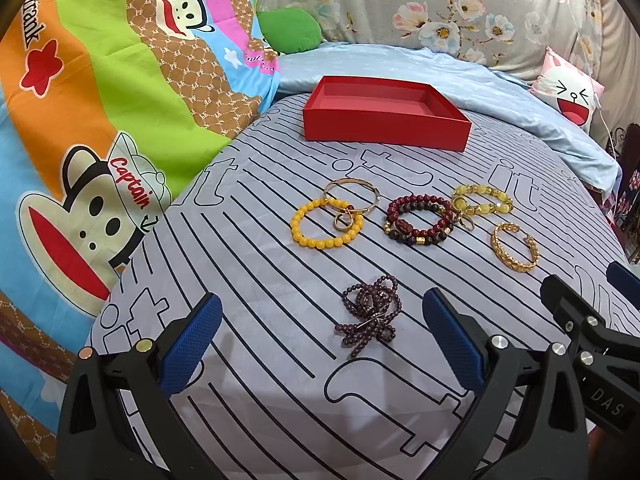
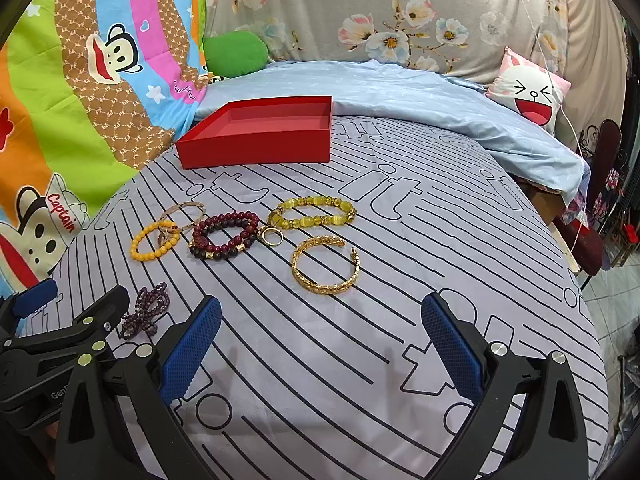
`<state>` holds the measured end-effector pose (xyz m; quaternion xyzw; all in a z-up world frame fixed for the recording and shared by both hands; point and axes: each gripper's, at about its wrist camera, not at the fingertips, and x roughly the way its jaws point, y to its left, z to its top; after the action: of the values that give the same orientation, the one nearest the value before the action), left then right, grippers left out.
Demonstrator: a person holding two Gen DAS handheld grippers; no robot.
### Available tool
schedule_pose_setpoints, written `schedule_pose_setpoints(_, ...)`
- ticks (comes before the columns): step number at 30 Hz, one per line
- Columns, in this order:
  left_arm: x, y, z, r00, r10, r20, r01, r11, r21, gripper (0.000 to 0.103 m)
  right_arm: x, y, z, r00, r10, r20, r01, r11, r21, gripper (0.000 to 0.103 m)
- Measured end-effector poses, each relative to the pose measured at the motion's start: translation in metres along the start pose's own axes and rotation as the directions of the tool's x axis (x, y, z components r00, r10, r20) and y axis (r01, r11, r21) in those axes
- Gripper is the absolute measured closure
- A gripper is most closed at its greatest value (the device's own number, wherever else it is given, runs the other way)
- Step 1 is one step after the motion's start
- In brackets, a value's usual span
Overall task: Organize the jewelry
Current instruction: 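Close left tool on dark bead necklace while right tool closes on gold cuff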
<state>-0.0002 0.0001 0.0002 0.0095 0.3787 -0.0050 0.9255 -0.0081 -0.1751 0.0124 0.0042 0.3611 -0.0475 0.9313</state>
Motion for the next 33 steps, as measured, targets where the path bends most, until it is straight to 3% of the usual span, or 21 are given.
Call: schedule_pose_setpoints(33, 0.010, -0.001, 0.002, 1.000, -0.027, -0.011, 0.027, 1.000, -0.007, 0.007, 0.011, -0.010, 0.003, 1.000, -0.004, -0.019, 0.004, 1.000, 0.014, 0.006)
